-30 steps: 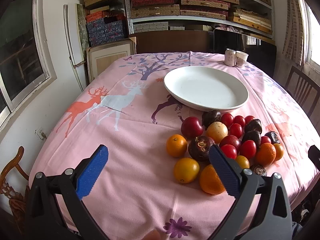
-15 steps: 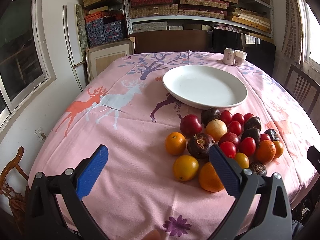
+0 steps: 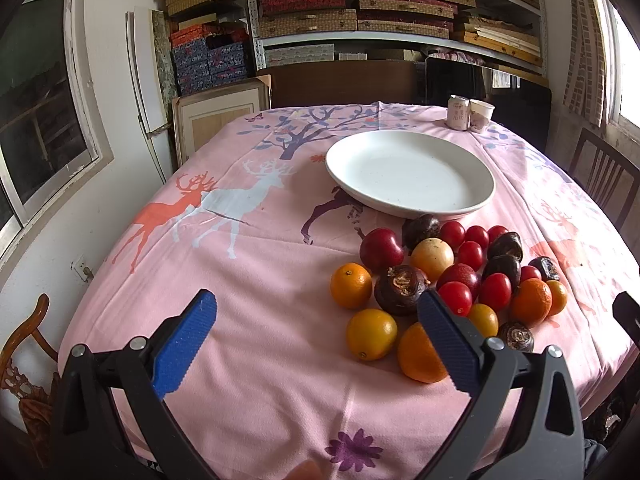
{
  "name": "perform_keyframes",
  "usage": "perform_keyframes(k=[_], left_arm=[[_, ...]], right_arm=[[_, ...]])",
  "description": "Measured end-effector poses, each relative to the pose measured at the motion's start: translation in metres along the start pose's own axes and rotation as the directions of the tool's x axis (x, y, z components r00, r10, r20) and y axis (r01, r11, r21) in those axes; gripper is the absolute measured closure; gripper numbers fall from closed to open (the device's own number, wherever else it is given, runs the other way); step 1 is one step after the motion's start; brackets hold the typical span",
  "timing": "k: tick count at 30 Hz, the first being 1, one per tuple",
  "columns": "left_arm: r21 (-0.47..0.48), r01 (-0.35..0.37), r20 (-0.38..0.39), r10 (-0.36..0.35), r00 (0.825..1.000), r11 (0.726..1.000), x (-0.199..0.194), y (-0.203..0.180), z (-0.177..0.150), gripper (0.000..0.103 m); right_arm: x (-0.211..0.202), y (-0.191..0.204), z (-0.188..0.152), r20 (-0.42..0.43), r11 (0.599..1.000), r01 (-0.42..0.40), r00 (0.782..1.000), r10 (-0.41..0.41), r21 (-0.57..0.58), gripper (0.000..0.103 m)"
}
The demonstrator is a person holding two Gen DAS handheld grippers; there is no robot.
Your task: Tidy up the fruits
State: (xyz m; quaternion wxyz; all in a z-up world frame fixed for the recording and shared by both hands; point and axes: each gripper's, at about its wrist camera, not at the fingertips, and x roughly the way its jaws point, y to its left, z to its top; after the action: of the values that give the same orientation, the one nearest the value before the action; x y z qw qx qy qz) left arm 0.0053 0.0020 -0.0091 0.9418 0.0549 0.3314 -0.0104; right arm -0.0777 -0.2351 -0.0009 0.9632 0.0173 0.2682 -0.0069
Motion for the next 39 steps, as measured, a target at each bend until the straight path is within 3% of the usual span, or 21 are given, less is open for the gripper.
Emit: perform_keyframes(k=[39], left_arm=[[0.014, -0.004, 0.002, 0.004, 1.000, 1.000, 0.0005, 0.0029, -0.0022, 0.004]], right_arm=[[-0.0003, 0.0013, -0.0010, 0.002, 1.000, -0.002, 1.000, 0.002, -0.002, 0.004]])
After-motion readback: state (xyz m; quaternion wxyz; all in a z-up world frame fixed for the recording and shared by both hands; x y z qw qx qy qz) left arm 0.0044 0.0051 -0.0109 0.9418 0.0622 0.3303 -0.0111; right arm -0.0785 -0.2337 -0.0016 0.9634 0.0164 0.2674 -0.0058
